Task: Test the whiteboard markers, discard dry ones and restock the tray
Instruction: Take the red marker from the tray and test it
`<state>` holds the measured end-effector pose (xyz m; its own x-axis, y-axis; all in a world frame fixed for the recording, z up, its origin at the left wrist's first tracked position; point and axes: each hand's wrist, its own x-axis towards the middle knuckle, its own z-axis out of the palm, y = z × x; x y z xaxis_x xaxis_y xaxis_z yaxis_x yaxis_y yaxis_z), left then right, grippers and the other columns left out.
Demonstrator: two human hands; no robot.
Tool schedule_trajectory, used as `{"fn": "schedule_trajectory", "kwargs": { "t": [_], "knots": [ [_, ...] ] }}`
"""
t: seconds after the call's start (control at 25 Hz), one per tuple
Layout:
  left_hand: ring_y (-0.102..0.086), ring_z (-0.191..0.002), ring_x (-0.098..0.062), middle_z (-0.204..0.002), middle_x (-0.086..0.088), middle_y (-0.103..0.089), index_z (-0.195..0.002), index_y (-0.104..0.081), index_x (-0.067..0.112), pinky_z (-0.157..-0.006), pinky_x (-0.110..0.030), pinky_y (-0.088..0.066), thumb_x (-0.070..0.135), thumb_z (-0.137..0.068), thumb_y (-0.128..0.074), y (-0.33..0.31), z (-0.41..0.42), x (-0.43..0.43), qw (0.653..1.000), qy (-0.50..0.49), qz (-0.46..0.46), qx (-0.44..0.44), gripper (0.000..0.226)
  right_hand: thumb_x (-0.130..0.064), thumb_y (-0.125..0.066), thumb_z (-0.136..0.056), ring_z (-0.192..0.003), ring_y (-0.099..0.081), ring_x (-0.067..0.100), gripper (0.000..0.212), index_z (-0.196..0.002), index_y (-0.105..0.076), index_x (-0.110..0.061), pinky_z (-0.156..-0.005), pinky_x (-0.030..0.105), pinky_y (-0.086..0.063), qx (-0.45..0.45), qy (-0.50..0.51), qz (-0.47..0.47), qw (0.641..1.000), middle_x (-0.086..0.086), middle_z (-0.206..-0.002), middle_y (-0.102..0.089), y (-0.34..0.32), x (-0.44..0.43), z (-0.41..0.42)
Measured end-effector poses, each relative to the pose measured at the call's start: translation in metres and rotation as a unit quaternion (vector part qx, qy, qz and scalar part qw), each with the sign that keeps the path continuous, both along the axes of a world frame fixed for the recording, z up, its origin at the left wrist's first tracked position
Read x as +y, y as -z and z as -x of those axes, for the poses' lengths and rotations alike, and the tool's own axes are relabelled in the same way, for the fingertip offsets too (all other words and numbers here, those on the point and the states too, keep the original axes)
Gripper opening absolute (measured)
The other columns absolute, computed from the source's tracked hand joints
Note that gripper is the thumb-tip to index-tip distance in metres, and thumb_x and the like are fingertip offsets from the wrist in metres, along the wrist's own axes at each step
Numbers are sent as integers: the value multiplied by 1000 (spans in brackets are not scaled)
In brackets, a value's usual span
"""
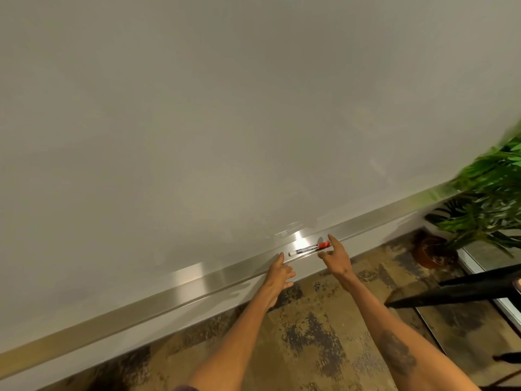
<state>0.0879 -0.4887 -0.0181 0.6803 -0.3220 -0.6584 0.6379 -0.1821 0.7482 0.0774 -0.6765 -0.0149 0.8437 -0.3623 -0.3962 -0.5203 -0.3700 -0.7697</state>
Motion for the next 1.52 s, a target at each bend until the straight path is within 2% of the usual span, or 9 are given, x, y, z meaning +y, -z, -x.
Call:
{"fn": "schedule_trajectory", "kwargs": {
  "t": [0.32,0.48,0.64,0.8,0.88,1.08,1.2,1.36,1.52],
  "knots": [
    [-53,-130,-28,-163,-9,-22,-158,-12,27,-101,-37,-49,15,-106,-42,8,-7,-11,999,22,33,19,61,-13,-58,-96,-127,-51,32,58,-149,-35,-14,-107,48,-44,23,-1,-12,1000,13,-152,-39,11,-4,-4],
    [-61,-121,-23,-158,-6,-34,-156,-22,23,-103,-40,-50,24,-106,-44,6,1,2,999,-8,39,9,55,-13,-62,-95,-126,-51,30,49,-142,-46,-13,-107,42,-43,-34,104,-44,993,11,-144,-45,2,16,-7],
    [-67,-110,-19,-148,-6,-49,-152,-33,22,-97,-36,-53,30,-101,-53,-8,7,29,999,-7,40,3,55,-4,-65,-92,-120,-52,26,39,-129,-56,-10,-103,32,-42,-109,239,-58,963,9,-132,-48,-23,55,-9],
    [-68,-105,-16,-122,5,-67,-146,-45,21,-94,-33,-54,32,-99,-55,-32,22,65,999,30,27,5,49,-4,-65,-91,-107,-54,19,39,-128,-56,-13,-95,32,-51,-153,265,-106,946,5,-126,-49,-43,96,-3],
    [-67,-104,-17,-112,7,-69,-140,-51,19,-94,-33,-54,36,-101,-52,-44,30,85,999,37,12,1,43,-10,-67,-91,-108,-56,21,32,-123,-62,-7,-92,29,-49,-151,238,-133,950,7,-124,-56,-51,121,4],
    [-66,-104,-19,-123,-3,-69,-126,-63,16,-85,-31,-54,43,-103,-44,-61,45,151,995,-56,-61,-64,41,-15,-58,-96,-98,-67,31,20,-112,-70,-17,-90,44,-54,-133,107,-239,956,9,-100,-72,-61,195,31],
    [-65,-102,-16,-121,2,-69,-120,-66,20,-81,-28,-54,39,-102,-47,-77,51,198,983,-146,-33,-111,32,-22,-52,-101,-89,-69,26,25,-122,-66,-20,-76,36,-56,-108,11,-304,946,9,-99,-72,-74,244,49],
    [-64,-113,-17,-122,2,-69,-124,-66,22,-97,-36,-53,41,-101,-49,-100,64,255,967,-189,2,-168,34,-30,-47,-103,-80,-62,20,28,-118,-69,-19,-71,33,-50,-97,-96,-288,948,8,-96,-72,-93,310,67],
    [-68,-104,-15,-117,-4,-70,-125,-66,11,-85,-24,-57,28,-102,-52,-125,77,304,946,-242,39,-211,32,-33,-47,-103,-73,-57,20,33,-95,-69,-9,-67,34,-47,-92,-179,-279,939,6,-81,-68,-121,365,72]
  ]
}}
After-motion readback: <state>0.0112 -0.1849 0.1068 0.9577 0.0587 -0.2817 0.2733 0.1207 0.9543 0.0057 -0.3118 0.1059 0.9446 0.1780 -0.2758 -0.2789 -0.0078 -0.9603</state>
